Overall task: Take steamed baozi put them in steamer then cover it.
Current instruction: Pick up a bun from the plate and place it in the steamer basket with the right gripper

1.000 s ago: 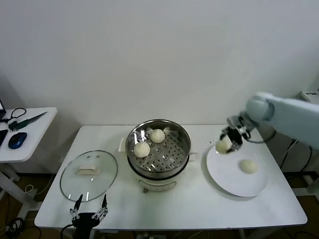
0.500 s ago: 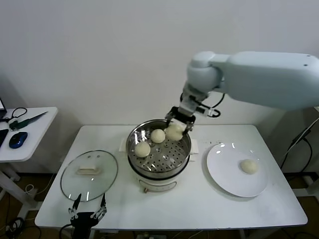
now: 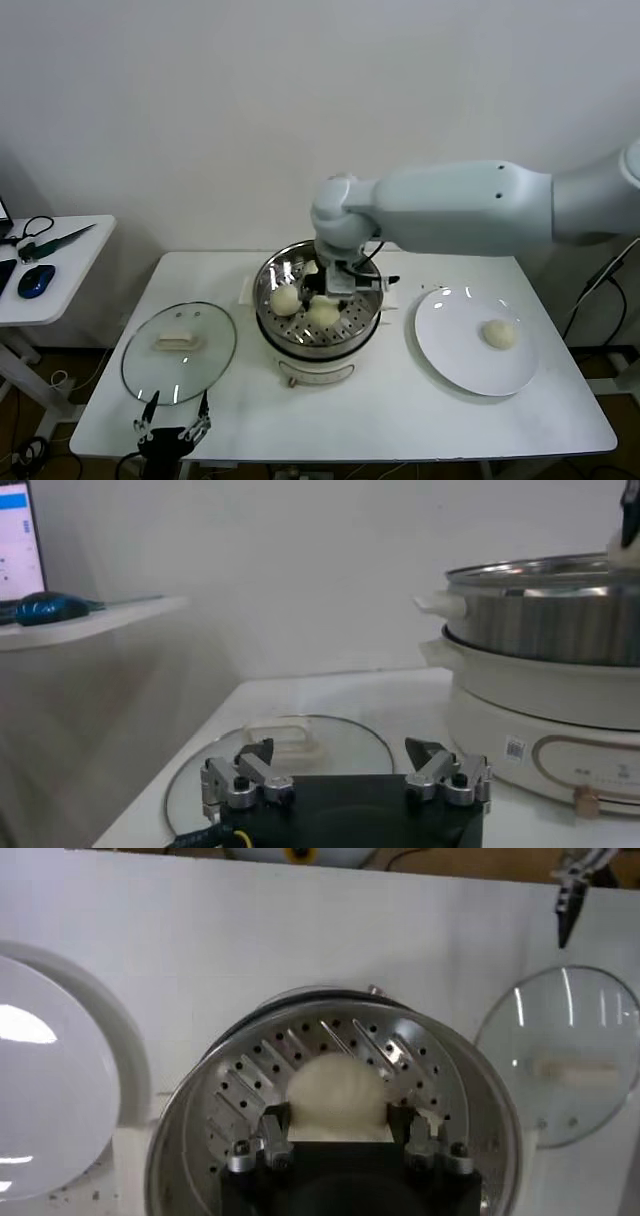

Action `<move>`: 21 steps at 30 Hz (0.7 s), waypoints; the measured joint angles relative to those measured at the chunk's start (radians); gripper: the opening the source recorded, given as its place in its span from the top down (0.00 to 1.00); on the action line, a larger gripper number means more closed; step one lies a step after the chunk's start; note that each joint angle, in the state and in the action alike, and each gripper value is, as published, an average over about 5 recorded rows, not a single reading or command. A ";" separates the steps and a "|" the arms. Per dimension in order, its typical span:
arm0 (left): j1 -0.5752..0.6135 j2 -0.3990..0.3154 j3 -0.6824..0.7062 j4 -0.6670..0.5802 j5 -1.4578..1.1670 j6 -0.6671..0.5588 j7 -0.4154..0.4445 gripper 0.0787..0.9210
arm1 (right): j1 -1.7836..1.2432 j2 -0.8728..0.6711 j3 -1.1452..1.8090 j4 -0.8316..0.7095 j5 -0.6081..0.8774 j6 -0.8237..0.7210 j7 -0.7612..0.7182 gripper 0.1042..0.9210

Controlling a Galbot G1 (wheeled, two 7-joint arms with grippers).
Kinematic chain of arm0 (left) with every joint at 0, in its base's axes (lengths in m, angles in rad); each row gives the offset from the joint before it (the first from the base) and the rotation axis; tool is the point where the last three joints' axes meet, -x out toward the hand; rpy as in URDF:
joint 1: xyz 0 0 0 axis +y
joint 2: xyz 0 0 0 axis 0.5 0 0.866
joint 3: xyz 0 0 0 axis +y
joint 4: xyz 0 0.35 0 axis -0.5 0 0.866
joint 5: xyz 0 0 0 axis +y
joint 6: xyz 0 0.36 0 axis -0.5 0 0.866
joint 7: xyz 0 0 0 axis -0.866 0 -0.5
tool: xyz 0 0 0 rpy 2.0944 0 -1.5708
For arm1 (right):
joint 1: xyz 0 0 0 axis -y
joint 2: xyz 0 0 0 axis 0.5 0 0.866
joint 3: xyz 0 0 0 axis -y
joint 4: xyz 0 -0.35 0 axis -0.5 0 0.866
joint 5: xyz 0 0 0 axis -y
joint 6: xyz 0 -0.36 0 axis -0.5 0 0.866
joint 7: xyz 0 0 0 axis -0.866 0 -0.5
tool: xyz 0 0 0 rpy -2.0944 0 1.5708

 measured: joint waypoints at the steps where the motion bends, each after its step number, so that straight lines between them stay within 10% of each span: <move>1: 0.000 0.000 0.000 0.001 0.000 0.000 0.000 0.12 | -0.010 0.004 -0.001 -0.002 -0.010 0.000 0.004 0.34; 21: 0.002 0.001 0.000 0.000 0.000 -0.002 -0.005 0.12 | -0.067 0.014 0.013 -0.041 -0.048 -0.003 0.038 0.12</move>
